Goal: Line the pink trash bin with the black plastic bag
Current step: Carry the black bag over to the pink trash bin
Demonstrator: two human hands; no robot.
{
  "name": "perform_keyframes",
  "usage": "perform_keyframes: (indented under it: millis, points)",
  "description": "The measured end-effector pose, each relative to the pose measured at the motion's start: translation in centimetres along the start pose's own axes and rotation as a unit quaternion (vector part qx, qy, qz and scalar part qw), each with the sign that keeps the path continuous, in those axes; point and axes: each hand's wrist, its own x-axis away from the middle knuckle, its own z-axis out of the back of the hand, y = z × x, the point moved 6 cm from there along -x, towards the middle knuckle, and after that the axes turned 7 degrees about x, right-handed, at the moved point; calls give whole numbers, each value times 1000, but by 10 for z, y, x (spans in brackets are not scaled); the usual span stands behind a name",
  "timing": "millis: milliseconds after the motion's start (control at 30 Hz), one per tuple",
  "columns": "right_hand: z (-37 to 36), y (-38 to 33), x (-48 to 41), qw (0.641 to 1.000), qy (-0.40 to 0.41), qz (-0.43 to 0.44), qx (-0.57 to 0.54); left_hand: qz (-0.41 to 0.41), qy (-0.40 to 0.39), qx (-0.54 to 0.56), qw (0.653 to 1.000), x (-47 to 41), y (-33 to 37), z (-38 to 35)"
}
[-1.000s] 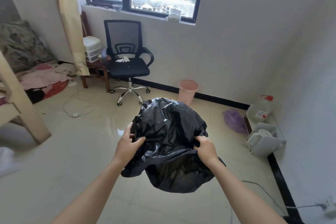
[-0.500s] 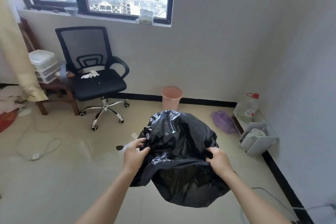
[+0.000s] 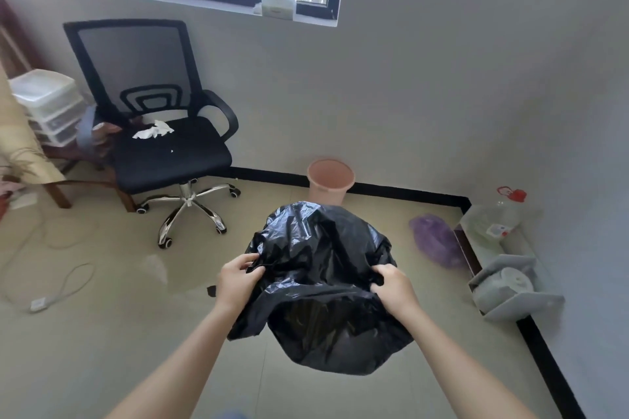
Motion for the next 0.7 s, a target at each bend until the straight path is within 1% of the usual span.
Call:
perform_keyframes:
  millis: [167,267,367,567,700]
  points:
    - [3,-33,-88,1000,-2,-8,0,-5,-1,-22,1000,-87,12,-4]
    - [9,-44,-130,999,0,-48,-16,9,-30,-22,999,-137,23,-14]
    - [14,-48,-160,996,-2,-88,-25,16,-76,-24,997,-181,36,-30]
    - [26,-22,-200,980,13,-188,-67,37,-153,-49,986,-249,49,-86]
    - [32,11,-228,969,21,-224,-98,59,-194,-64,977,-274,48,-138]
